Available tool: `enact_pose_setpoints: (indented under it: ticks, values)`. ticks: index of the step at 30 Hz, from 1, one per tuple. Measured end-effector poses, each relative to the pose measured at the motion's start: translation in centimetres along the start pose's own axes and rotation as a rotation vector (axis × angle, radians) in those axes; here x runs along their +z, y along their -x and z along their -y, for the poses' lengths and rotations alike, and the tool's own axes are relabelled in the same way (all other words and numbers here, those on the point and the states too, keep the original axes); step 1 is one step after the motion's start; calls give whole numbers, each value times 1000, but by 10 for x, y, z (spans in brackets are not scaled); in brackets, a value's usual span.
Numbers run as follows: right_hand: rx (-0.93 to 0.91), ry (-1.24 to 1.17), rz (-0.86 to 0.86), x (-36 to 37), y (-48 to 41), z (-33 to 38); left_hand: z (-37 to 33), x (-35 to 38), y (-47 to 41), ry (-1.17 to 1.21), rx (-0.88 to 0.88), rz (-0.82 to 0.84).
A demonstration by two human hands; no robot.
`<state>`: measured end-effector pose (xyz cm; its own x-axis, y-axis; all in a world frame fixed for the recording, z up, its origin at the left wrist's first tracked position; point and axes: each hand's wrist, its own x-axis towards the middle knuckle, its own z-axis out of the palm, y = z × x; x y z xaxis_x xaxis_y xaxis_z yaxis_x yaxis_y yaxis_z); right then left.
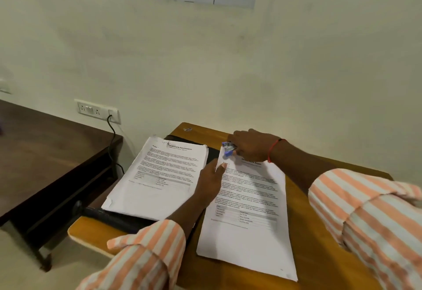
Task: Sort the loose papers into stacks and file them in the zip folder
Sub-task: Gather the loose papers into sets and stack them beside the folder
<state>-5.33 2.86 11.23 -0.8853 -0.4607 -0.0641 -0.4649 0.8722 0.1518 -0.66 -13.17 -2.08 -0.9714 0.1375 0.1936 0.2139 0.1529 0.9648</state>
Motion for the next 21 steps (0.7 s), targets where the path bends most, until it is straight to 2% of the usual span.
enact_pose_setpoints:
  ticks: [10, 21]
  values:
    - [64, 197, 41, -14, 8, -5, 5, 2, -3, -24, 3, -28]
    - [37, 250, 66, -14, 0, 13, 19, 5, -9, 6, 46, -37]
